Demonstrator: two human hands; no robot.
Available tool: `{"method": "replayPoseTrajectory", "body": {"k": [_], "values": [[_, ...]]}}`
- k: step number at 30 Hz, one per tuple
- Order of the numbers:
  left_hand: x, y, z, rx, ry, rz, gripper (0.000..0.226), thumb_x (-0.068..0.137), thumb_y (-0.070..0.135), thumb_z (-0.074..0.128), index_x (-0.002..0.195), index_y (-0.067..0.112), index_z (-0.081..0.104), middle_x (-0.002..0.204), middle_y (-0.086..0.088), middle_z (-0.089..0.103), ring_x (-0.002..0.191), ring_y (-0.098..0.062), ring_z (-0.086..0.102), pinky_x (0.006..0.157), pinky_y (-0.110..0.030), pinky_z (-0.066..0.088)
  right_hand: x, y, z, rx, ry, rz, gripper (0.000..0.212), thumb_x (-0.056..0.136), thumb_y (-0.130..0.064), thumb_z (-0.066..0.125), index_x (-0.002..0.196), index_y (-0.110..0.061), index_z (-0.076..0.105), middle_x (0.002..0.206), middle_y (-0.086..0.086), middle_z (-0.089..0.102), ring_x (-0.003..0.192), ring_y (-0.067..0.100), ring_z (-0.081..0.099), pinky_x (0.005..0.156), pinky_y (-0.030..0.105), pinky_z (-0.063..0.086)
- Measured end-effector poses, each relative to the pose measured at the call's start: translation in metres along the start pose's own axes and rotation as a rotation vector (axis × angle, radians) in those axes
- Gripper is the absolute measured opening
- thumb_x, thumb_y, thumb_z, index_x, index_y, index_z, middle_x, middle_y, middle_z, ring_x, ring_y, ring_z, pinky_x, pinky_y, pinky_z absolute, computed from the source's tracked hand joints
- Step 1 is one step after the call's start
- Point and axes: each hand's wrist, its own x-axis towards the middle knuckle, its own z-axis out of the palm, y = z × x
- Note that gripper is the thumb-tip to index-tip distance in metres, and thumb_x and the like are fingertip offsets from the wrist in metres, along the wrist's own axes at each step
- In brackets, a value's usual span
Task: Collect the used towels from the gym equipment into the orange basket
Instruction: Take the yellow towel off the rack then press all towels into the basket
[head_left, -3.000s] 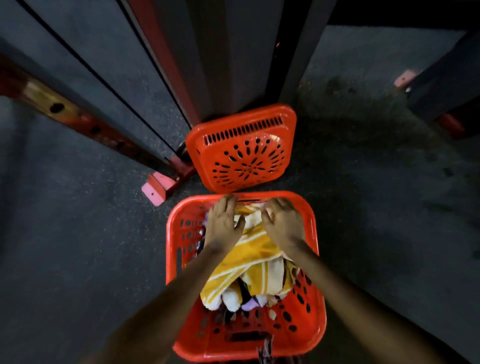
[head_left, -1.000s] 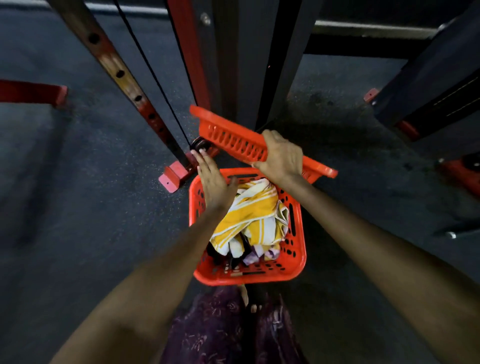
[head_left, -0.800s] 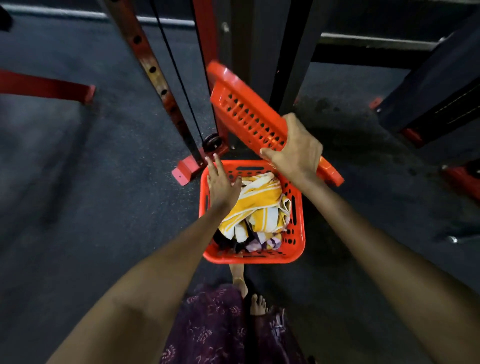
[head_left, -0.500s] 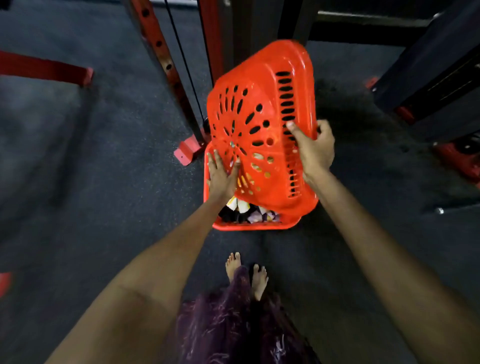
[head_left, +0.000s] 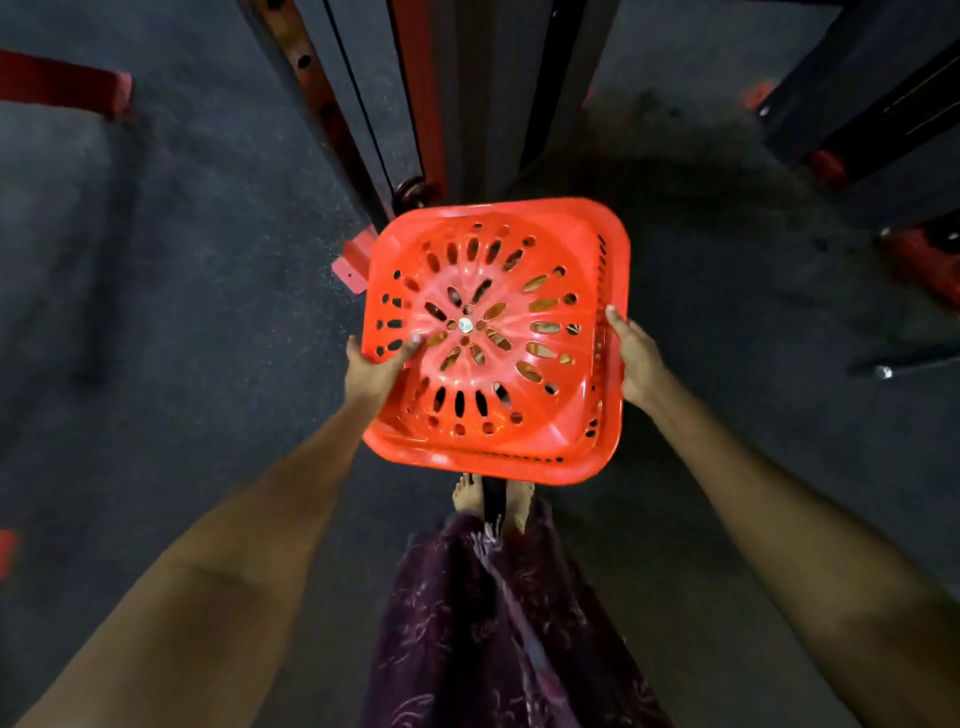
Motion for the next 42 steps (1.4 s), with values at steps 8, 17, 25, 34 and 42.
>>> {"method": "replayPoseTrajectory", "body": {"k": [8,17,25,34,42], "values": [[0.065,-0.041,0.055,0.086,-0.031,-0.036,0.125,0.024,0.073,0.075,0.132,0.017,0.045,0.13,-0.005,0.056,0.12,-0.023,0.055,0.105,-0.042,0.044,0.087,0.021,-0.009,-0.152,0.027,0.038,0.056,0.083,-0.049,0.063,0.13,-0.02,0.055,0.123,0.007,0.064,0.113,0.026,0.061,0.101,0.048,0.045],[0.058,-0.035,0.095,0.296,0.187,-0.022,0.104,0.06,0.054,0.08,0.14,0.01,0.03,0.139,-0.014,0.034,0.136,-0.03,0.027,0.111,-0.052,0.026,0.134,0.035,0.022,-0.733,0.309,-0.088,0.075,0.091,-0.061,0.036,0.148,-0.013,0.027,0.154,0.014,0.021,0.142,0.034,0.023,0.116,0.053,0.019],[0.07,-0.025,0.105,0.183,0.083,0.062,0.091,0.064,0.038,0.083,0.134,0.005,0.035,0.134,-0.013,0.038,0.126,-0.028,0.042,0.109,-0.036,0.036,0.148,0.034,0.006,-0.733,0.262,-0.004,0.089,0.083,-0.069,0.045,0.151,-0.019,0.018,0.156,0.016,0.02,0.141,0.037,0.027,0.113,0.052,0.028],[0.07,-0.016,0.109,0.254,0.004,0.096,0.112,0.071,0.036,0.079,0.152,0.021,0.002,0.156,-0.013,0.016,0.145,-0.032,0.019,0.118,-0.048,0.021,0.152,0.029,0.013,-0.763,0.199,0.129,0.089,0.087,-0.07,0.034,0.152,-0.023,-0.003,0.16,0.014,0.005,0.146,0.038,0.012,0.116,0.058,0.017],[0.027,-0.013,0.127,0.925,-0.09,0.483,0.065,0.099,0.033,0.037,0.152,0.027,0.0,0.16,-0.002,-0.009,0.147,-0.031,-0.008,0.12,-0.052,0.0,0.086,0.049,0.047,-1.323,0.22,-0.516,0.058,0.094,-0.04,0.048,0.142,-0.01,0.032,0.149,0.014,0.032,0.136,0.029,0.034,0.105,0.041,0.04]]}}
